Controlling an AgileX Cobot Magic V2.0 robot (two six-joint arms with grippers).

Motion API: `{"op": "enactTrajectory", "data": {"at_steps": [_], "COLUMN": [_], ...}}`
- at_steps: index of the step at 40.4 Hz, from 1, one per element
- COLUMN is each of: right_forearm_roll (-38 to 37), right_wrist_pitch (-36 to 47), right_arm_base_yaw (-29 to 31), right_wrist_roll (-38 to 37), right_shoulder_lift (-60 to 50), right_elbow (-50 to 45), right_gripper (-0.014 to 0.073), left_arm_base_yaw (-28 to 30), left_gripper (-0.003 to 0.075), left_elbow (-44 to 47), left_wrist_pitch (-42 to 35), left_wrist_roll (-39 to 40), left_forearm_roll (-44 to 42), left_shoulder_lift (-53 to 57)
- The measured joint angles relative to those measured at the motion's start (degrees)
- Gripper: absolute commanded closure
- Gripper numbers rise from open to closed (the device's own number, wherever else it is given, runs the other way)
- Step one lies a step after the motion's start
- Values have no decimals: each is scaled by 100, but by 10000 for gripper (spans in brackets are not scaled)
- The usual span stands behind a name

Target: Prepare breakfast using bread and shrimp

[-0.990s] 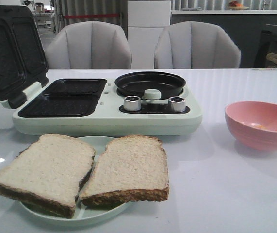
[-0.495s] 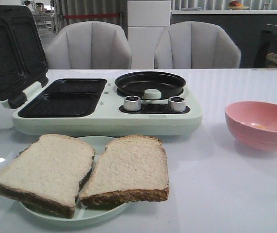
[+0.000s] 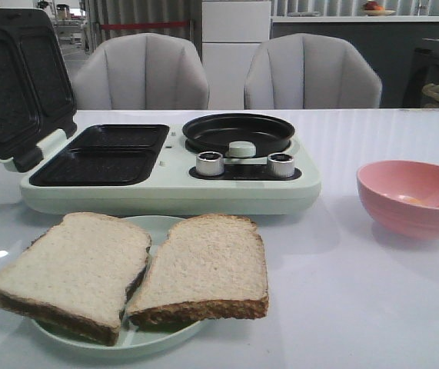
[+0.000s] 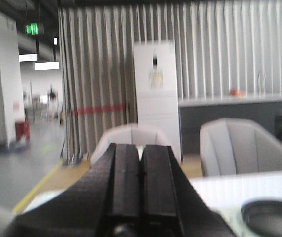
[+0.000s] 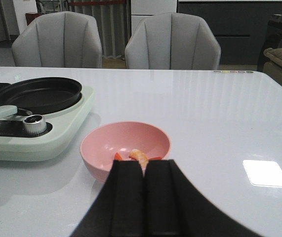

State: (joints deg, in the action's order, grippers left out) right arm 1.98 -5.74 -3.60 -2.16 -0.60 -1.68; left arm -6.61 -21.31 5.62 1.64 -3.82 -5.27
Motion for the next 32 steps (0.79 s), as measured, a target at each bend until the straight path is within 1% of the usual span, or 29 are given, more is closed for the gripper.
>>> {"op": "enactTrajectory", "data": {"at_steps": [3, 6, 10, 19, 22, 24, 26, 32], "right_forearm_roll": [0, 0, 0, 0, 0, 0, 0, 0], "right_wrist_pitch": [0, 0, 0, 0, 0, 0, 0, 0], "right_arm_base_yaw": [0, 0, 0, 0, 0, 0, 0, 0], "right_wrist_roll": [0, 0, 0, 0, 0, 0, 0, 0], "right_shoulder_lift": [0, 0, 0, 0, 0, 0, 0, 0], "right_elbow": [0, 0, 0, 0, 0, 0, 0, 0], "right_gripper": [627, 627, 627, 627, 627, 627, 627, 627], "left_arm_base_yaw": [0, 0, 0, 0, 0, 0, 0, 0], "left_gripper": [688, 688, 688, 686, 653, 601, 529, 235], "left_elbow": [-446, -644, -683, -695, -695, -695, -695, -695], "left_wrist_pitch": [797, 1275, 1439, 1415, 1393, 1384, 1380, 1369], "left_wrist_roll": [0, 0, 0, 0, 0, 0, 0, 0], "left_forearm_roll": [9, 78, 140, 471, 497, 508, 518, 518], "left_shoulder_lift": [-321, -582, -751, -954, -990, -1011, -1023, -1023]}}
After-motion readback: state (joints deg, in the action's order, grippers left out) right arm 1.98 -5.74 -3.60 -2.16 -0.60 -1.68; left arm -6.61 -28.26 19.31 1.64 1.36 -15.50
